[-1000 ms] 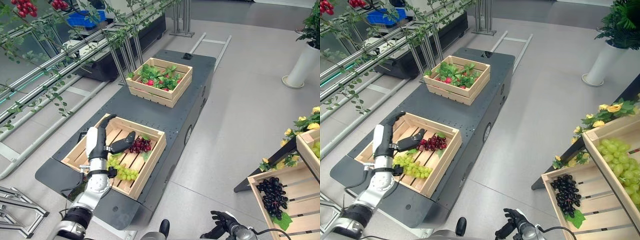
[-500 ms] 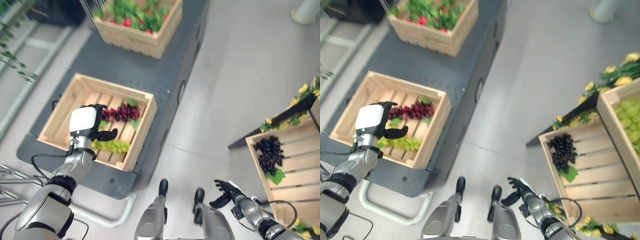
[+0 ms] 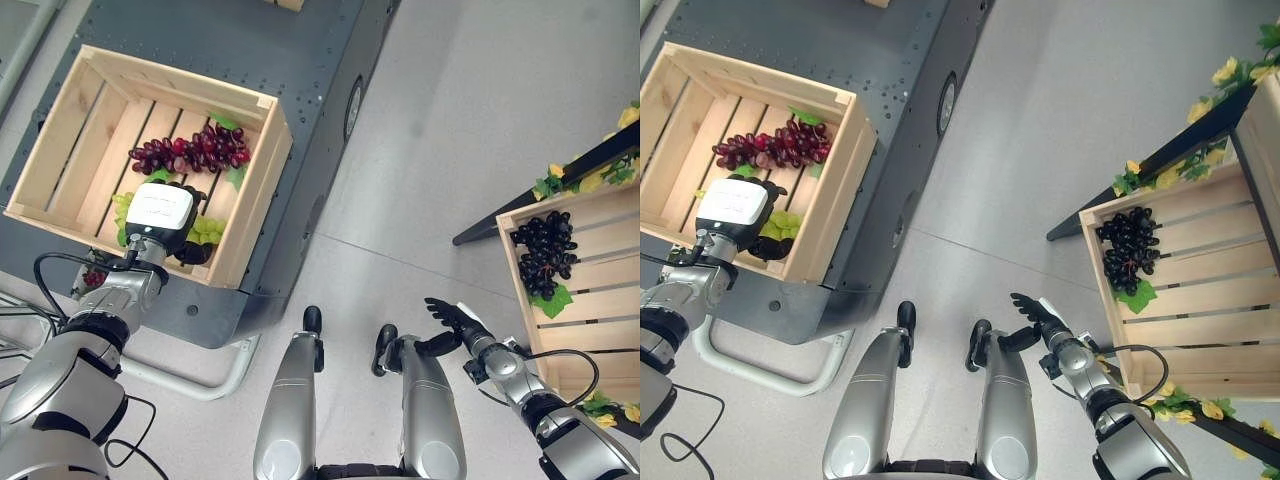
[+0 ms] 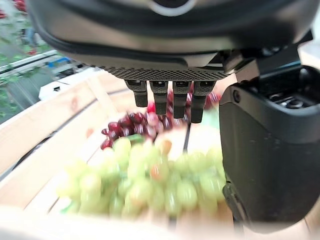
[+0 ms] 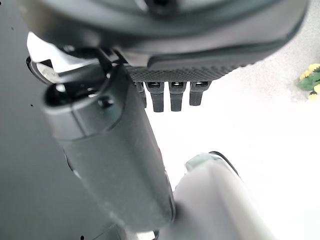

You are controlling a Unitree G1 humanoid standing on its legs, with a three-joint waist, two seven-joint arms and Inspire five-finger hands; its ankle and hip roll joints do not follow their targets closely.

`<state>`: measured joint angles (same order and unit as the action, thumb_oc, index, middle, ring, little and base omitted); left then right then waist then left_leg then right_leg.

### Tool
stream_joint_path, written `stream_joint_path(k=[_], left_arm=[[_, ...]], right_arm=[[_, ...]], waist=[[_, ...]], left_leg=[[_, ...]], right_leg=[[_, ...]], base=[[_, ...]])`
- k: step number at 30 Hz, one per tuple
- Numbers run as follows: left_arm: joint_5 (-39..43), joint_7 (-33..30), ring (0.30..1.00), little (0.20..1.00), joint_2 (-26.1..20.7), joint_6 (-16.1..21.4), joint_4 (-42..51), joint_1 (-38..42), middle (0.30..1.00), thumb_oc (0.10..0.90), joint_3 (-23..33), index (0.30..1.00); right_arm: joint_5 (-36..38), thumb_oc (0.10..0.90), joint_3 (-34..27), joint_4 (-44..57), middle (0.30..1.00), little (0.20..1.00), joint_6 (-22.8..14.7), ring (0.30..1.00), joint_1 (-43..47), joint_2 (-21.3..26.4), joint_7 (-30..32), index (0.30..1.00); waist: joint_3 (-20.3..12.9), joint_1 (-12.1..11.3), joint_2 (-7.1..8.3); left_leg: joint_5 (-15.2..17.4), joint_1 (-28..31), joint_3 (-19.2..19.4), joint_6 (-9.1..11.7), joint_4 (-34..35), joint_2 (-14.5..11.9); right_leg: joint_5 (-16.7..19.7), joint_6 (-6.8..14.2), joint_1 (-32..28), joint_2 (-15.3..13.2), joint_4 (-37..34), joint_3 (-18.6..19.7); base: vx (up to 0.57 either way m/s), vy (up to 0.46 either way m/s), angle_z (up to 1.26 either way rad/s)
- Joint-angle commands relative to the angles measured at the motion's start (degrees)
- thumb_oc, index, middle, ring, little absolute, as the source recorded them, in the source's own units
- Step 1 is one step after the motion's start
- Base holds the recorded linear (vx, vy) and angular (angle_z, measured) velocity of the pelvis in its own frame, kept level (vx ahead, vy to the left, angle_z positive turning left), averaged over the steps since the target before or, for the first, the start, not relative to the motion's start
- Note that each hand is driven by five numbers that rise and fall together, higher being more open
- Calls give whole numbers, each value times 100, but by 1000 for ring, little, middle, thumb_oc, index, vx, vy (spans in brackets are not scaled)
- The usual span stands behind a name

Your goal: Pick up the fruits from the basket on one side to the basket on the other side

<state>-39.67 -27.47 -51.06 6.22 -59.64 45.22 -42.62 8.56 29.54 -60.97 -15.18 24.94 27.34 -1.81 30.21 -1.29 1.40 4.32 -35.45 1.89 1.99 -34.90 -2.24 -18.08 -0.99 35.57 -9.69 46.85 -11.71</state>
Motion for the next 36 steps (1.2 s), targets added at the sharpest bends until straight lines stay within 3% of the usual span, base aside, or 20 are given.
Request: stream_joint_path(k=[1, 14, 21, 27, 32, 36], left_arm=[[-87, -48, 900, 900, -685, -260, 163, 407, 900, 800, 261, 900], [-386, 377, 900, 900, -1207, -360, 1157, 189, 900, 800, 464, 900], [-617, 706, 900, 900, -1261, -489, 1198, 644, 900, 800, 130, 900], [-763, 1086, 900, 900, -1146, -672, 771, 1164, 900, 800, -370, 900], [-805, 1106, 900, 900, -980, -705, 432, 1387, 900, 800, -633, 900], [-923, 1554, 900, 900, -863, -844, 142, 1375, 900, 800, -720, 900]], right_arm=[[27, 800, -51, 107, 900, 900, -56, 900, -376, 212, -222, 900], [53, 800, -125, 277, 900, 900, -76, 900, -618, 289, -230, 900], [188, 800, -39, 478, 900, 900, -7, 900, -570, 243, -222, 900], [269, 800, 46, 328, 900, 900, -172, 900, -440, 183, -175, 900], [390, 800, 70, 309, 900, 900, -290, 900, -319, 186, -173, 900], [511, 800, 43, 445, 900, 900, -289, 900, -230, 184, -136, 900]], waist=[[-41, 4, -165], [-41, -153, -201], [-41, -148, -33], [-41, -138, 123], [-41, -94, 198], [-41, -61, 237]], left_leg=[[315, 243, 79, -179, -191, -59], [254, 247, 28, -181, -160, -32], [342, -157, 18, -236, -378, -72], [376, -589, -14, -294, -508, -87], [452, -955, -35, -334, -700, -106], [460, -1162, -34, -355, -760, -80]], right_leg=[[321, -8, -613, -30, -363, 103], [302, 13, -626, -106, -297, -19], [306, -3, -221, -60, -117, -34], [361, 19, 255, -16, 26, -13], [377, 23, 603, 19, 148, 11], [434, 52, 812, 42, 168, 7]], base=[[0, 0, 0], [23, 2, 5], [2, 19, 5], [-2, 10, 3], [1, 51, 0], [-11, 39, -1]])
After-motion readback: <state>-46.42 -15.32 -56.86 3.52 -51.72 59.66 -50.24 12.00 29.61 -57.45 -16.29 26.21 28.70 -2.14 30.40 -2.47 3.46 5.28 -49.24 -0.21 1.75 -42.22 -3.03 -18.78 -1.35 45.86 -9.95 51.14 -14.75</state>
